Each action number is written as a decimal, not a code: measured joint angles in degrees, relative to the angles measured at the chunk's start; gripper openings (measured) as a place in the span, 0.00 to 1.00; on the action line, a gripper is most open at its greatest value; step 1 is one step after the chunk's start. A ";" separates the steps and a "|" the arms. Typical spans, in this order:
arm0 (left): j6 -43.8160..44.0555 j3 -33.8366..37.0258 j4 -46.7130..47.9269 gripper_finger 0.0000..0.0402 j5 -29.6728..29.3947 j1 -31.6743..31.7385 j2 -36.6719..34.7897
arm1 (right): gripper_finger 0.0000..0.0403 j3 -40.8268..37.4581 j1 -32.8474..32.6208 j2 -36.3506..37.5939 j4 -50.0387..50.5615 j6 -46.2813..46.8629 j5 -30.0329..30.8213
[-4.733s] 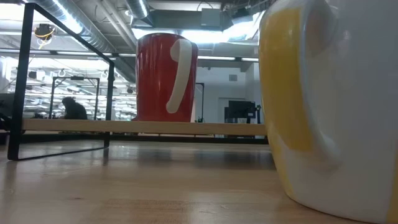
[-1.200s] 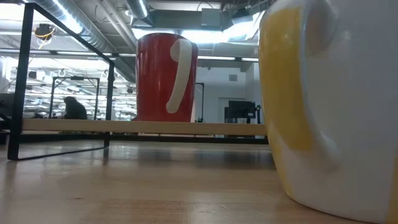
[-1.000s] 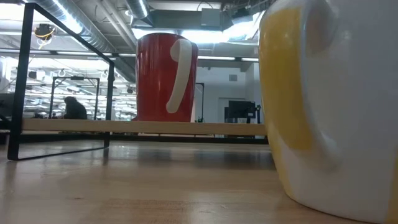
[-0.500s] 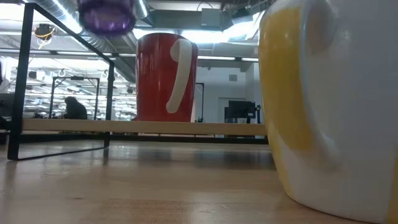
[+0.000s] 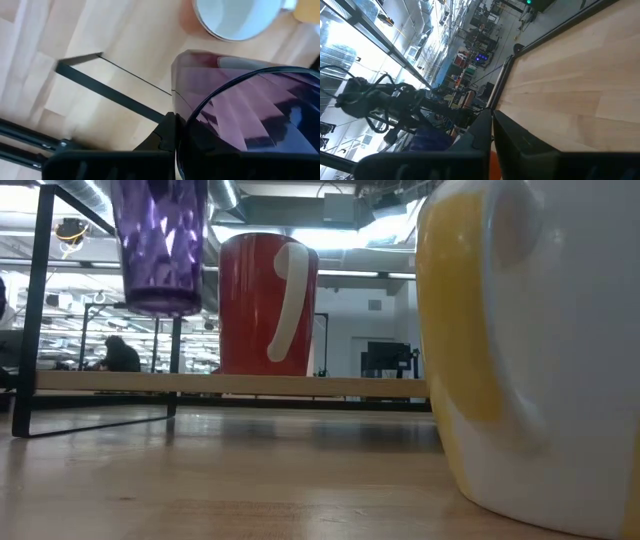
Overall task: Stack small to large cups/mugs on shelf
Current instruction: Put the purple cup on the shelf, then put the yellow mug on the shelf
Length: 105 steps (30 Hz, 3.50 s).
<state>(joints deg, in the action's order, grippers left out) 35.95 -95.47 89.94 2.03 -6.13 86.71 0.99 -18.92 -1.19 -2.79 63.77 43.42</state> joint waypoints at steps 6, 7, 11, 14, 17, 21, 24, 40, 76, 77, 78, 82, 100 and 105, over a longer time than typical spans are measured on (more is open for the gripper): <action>-4.08 3.08 -0.16 0.00 0.01 2.52 -0.02 | 0.05 0.00 -0.02 0.00 0.00 -0.34 0.02; -4.77 3.77 -0.28 0.00 0.00 2.86 -0.02 | 0.05 0.00 -0.02 0.00 0.00 -0.72 0.02; -7.08 6.23 -1.91 0.00 -0.45 4.20 -0.02 | 0.05 0.00 -0.02 0.00 0.01 -1.11 0.02; -8.17 6.96 -3.58 0.00 -0.63 5.08 -0.02 | 0.05 -0.02 0.00 0.00 0.00 -1.31 0.07; -8.84 7.60 -4.07 0.00 -1.98 5.73 -0.02 | 0.05 -0.02 -0.02 0.00 0.01 -1.49 0.07; -9.23 9.53 -5.46 0.00 -2.55 6.29 -0.02 | 0.05 0.00 -0.02 0.00 0.00 -2.25 0.39; -9.21 10.92 -7.40 0.00 -2.24 6.09 0.29 | 0.05 -0.01 -0.02 0.00 0.00 -2.74 0.42; -7.28 11.28 -9.55 0.04 -1.02 3.94 2.10 | 0.05 -0.02 -0.02 0.02 0.00 -2.69 0.52; -5.82 -15.40 -3.46 0.10 -1.13 3.11 2.19 | 0.05 0.00 0.01 0.28 -27.03 -25.76 -0.09; -6.44 -16.76 -3.46 0.10 -1.15 2.71 2.21 | 0.05 0.00 0.00 0.26 -30.63 -27.61 -3.65; -7.16 -18.13 -3.51 0.10 -1.15 2.20 2.21 | 0.05 0.00 0.00 0.22 -34.53 -29.03 -7.58; -9.77 -22.26 -3.99 0.10 -1.78 0.66 2.17 | 0.05 1.93 -0.02 -0.88 -47.02 -31.75 -19.18; -14.05 -22.64 0.29 0.10 -4.71 -0.76 -0.29 | 0.05 81.88 1.98 -61.13 44.07 -34.23 -20.50; -14.06 -20.36 0.04 0.10 -9.78 -3.68 -5.62 | 0.05 96.65 -0.06 -73.93 63.62 -25.21 -24.01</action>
<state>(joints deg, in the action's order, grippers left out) 21.89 -115.83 89.98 -7.75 -9.81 81.10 97.65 -18.98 -75.13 60.84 38.56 19.41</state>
